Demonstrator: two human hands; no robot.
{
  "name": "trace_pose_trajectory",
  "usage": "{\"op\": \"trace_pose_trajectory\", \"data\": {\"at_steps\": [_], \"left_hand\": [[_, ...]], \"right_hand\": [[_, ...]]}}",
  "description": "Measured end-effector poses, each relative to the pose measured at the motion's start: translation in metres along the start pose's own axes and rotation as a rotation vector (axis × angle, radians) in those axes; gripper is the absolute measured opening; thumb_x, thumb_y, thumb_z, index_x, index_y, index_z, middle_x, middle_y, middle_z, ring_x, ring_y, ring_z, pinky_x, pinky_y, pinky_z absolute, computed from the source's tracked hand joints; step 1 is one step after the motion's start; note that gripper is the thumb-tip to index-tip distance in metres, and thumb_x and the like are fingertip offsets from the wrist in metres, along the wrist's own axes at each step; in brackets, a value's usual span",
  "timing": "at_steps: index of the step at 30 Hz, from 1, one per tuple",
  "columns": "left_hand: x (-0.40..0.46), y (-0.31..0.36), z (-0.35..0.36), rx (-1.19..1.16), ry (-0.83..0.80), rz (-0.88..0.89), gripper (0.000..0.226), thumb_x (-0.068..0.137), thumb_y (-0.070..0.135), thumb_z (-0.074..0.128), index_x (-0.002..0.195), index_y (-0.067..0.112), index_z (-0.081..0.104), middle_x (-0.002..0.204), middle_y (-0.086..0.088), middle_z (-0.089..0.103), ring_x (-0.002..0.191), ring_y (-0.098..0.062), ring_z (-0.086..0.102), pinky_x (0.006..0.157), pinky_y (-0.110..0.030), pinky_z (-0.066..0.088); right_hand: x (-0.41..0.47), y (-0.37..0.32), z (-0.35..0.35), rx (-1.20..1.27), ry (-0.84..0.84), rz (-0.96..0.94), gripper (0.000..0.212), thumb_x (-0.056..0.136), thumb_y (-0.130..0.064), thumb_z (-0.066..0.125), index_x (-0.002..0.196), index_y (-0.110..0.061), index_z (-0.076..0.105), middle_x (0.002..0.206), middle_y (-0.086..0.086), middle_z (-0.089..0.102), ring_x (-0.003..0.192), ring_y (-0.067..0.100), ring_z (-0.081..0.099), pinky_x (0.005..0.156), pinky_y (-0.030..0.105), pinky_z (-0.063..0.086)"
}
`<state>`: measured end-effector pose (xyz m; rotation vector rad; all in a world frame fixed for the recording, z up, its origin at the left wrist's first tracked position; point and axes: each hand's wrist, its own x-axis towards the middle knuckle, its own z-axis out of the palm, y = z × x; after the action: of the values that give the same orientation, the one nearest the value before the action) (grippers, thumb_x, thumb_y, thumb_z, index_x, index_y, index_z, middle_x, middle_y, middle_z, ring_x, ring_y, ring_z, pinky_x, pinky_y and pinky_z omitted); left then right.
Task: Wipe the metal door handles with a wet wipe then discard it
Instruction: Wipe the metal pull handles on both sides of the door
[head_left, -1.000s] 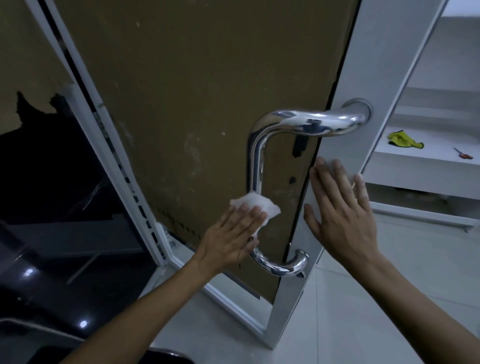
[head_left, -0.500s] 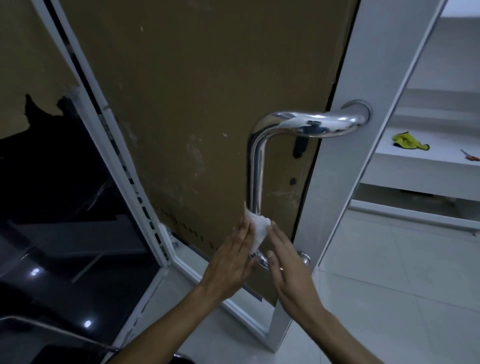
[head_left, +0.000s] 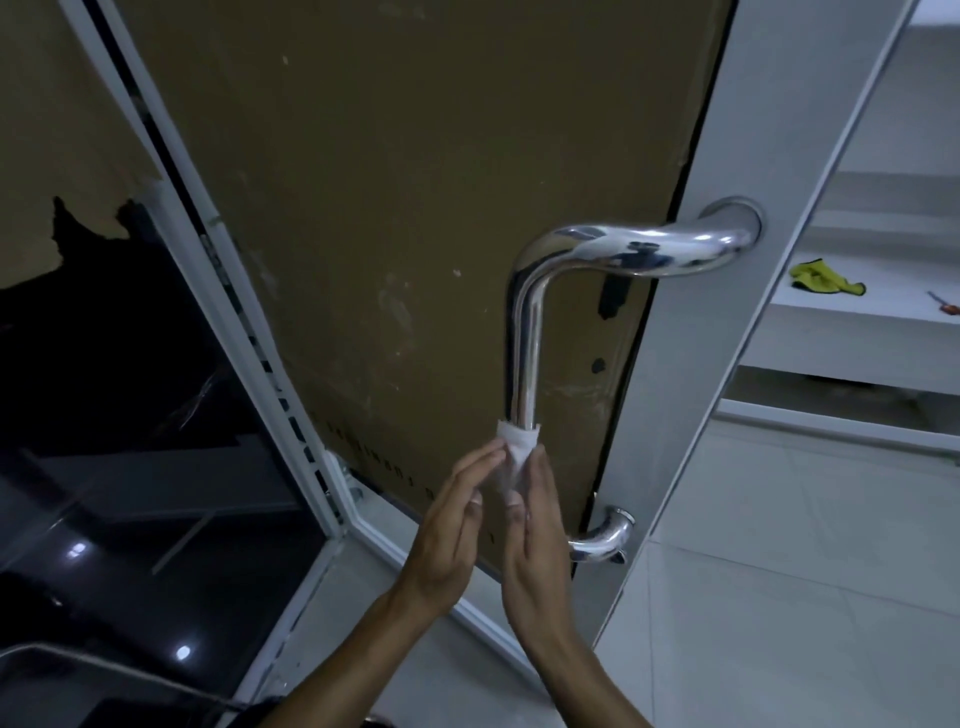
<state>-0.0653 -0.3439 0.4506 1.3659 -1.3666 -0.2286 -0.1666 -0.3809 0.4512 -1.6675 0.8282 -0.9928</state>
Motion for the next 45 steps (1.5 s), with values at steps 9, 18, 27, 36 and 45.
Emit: {"op": "trace_pose_trajectory", "data": {"at_steps": [9,18,27,36,45], "left_hand": [[0.007,0.005,-0.019,-0.141,0.073,-0.209,0.038,0.098,0.014,0.033,0.128,0.027,0.053,0.131,0.018,0.056,0.127,-0.010,0.050,0.102,-0.022,0.043],[0.014,-0.004,-0.017,-0.201,-0.034,-0.426,0.042,0.103,0.010,0.035,0.123,0.041,0.054,0.128,0.030,0.055,0.127,0.004,0.047,0.111,-0.032,0.039],[0.015,-0.003,-0.009,-0.273,-0.072,-0.561,0.034,0.103,0.018,0.038,0.128,0.036,0.053,0.138,0.014,0.053,0.131,-0.002,0.045,0.115,-0.039,0.034],[0.021,0.008,-0.017,-0.358,-0.057,-0.557,0.036,0.105,0.014,0.031,0.130,0.023,0.056,0.129,0.010,0.061,0.122,0.000,0.054,0.106,-0.020,0.040],[0.023,0.003,-0.011,-0.344,-0.009,-0.594,0.036,0.106,0.017,0.028,0.121,0.026,0.059,0.124,0.015,0.061,0.116,0.006,0.055,0.092,-0.013,0.046]], "right_hand": [[0.044,-0.021,0.005,-0.068,0.150,-0.028,0.038,0.103,-0.021,0.042,0.139,-0.033,0.041,0.127,-0.013,0.056,0.110,0.004,0.056,0.091,0.021,0.047],[0.030,0.018,-0.015,-0.418,-0.011,0.009,0.027,0.104,-0.024,0.036,0.119,-0.017,0.057,0.105,0.004,0.066,0.093,0.023,0.063,0.074,0.035,0.049],[0.018,0.039,-0.009,-0.388,-0.085,0.129,0.042,0.100,-0.050,0.039,0.141,-0.040,0.043,0.122,-0.004,0.065,0.108,0.012,0.062,0.095,0.037,0.051],[0.039,-0.015,-0.006,-0.042,-0.069,-0.139,0.080,0.095,-0.007,0.051,0.145,-0.048,0.004,0.147,-0.016,0.038,0.134,-0.006,0.037,0.102,0.006,0.032],[0.039,0.013,-0.038,-0.351,-0.401,0.027,0.052,0.080,-0.040,0.047,0.129,-0.046,0.032,0.118,-0.013,0.056,0.100,0.003,0.059,0.085,0.030,0.049]]}}
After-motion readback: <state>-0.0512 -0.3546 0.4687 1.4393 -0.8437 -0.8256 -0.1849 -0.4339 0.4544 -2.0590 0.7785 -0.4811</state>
